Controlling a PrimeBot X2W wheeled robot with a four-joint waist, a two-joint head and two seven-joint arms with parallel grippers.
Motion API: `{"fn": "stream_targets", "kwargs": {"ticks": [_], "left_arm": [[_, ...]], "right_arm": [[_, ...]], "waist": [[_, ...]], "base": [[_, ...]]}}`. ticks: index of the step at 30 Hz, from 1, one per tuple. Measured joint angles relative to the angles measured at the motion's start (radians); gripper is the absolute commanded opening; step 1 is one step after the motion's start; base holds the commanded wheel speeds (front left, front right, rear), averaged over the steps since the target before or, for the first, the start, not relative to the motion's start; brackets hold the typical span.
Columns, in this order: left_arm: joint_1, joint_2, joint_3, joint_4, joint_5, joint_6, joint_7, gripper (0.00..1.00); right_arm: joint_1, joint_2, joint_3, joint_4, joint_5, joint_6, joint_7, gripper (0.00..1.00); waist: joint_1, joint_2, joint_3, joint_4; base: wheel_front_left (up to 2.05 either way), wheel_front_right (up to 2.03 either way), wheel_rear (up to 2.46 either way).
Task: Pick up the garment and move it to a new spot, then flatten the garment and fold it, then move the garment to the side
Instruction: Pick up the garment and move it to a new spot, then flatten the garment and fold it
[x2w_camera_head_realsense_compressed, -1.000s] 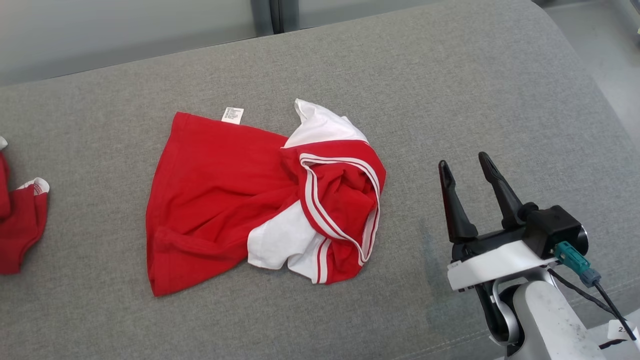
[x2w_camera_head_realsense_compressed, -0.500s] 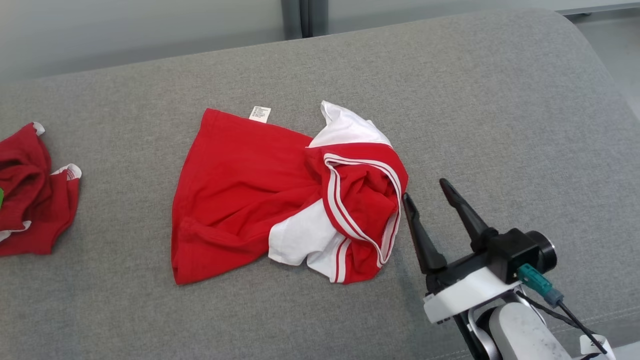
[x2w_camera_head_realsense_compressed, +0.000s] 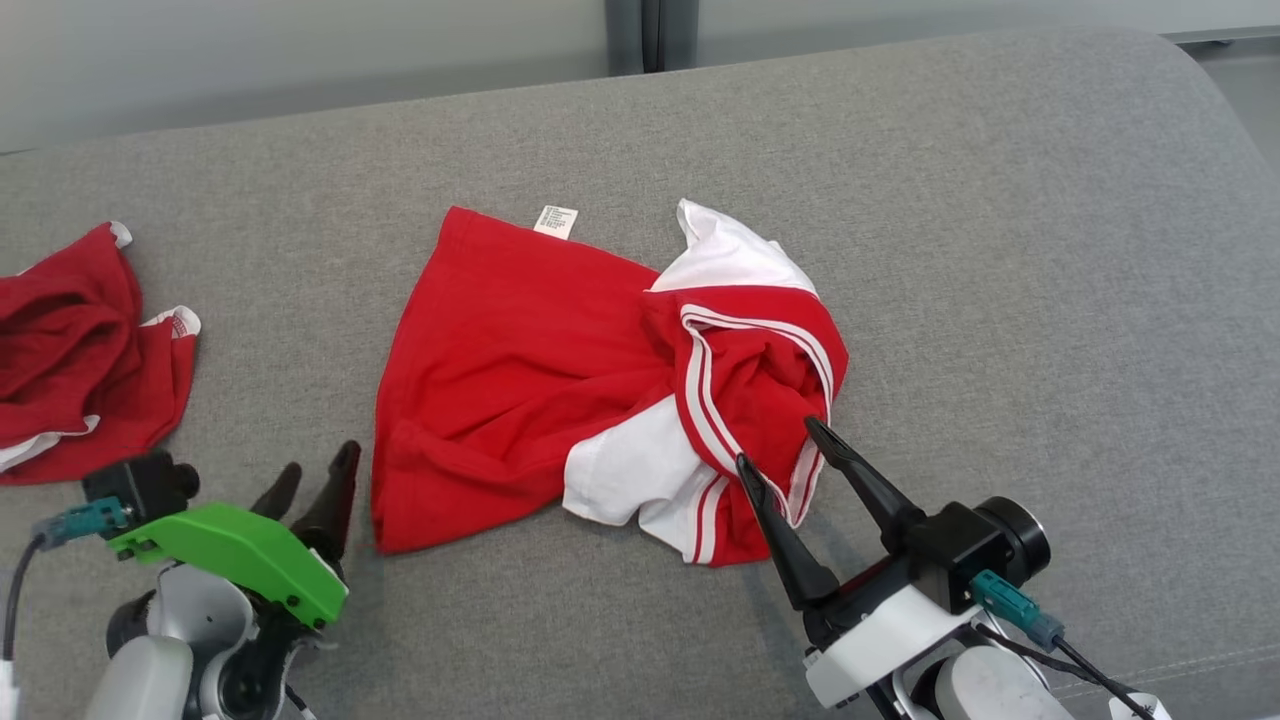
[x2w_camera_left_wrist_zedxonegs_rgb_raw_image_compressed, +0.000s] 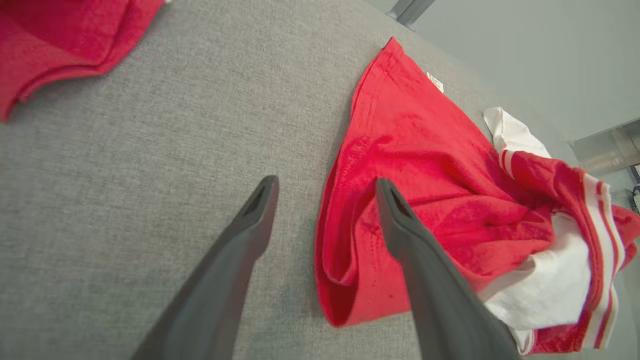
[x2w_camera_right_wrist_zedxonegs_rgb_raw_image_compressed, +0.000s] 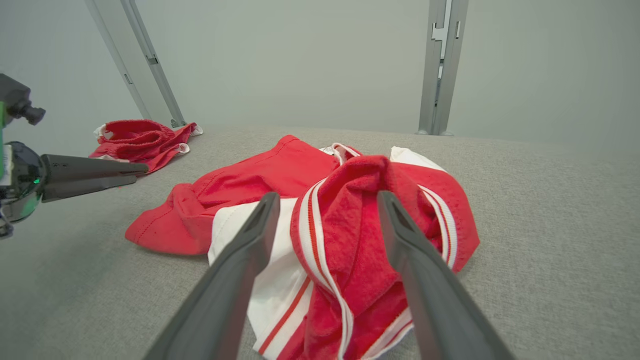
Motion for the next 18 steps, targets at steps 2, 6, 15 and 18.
{"fn": "stream_targets", "kwargs": {"ticks": [2, 6, 15, 18], "left_arm": [[0.015, -0.015, -0.026, -0.013, -0.003, -0.001, 0.003, 1.0], [0.04, -0.035, -0.082, -0.032, 0.006, -0.005, 0.019, 1.0], [0.055, -0.033, -0.113, -0.046, 0.054, -0.002, 0.015, 1.0], [0.049, -0.034, -0.133, -0.062, 0.072, -0.001, 0.012, 1.0]], "right_arm": [[0.0, -0.001, 0.005, 0.005, 0.0, 0.0, 0.0, 1.0], [-0.001, -0.001, 0.036, 0.035, -0.009, 0.01, 0.0, 1.0], [-0.082, -0.005, 0.147, 0.134, -0.068, 0.035, 0.0, 1.0], [-0.123, -0.007, 0.16, 0.175, -0.088, 0.036, 0.0, 1.0]], "waist": [[0.0, 0.0, 0.001, 0.006], [0.0, 0.0, 0.006, 0.01], [0.0, 0.0, 0.018, 0.011], [0.0, 0.0, 0.023, 0.018]], "base": [[0.0, 0.0, 0.0], [0.0, 0.0, 0.0], [0.0, 0.0, 0.0], [0.0, 0.0, 0.0]]}}
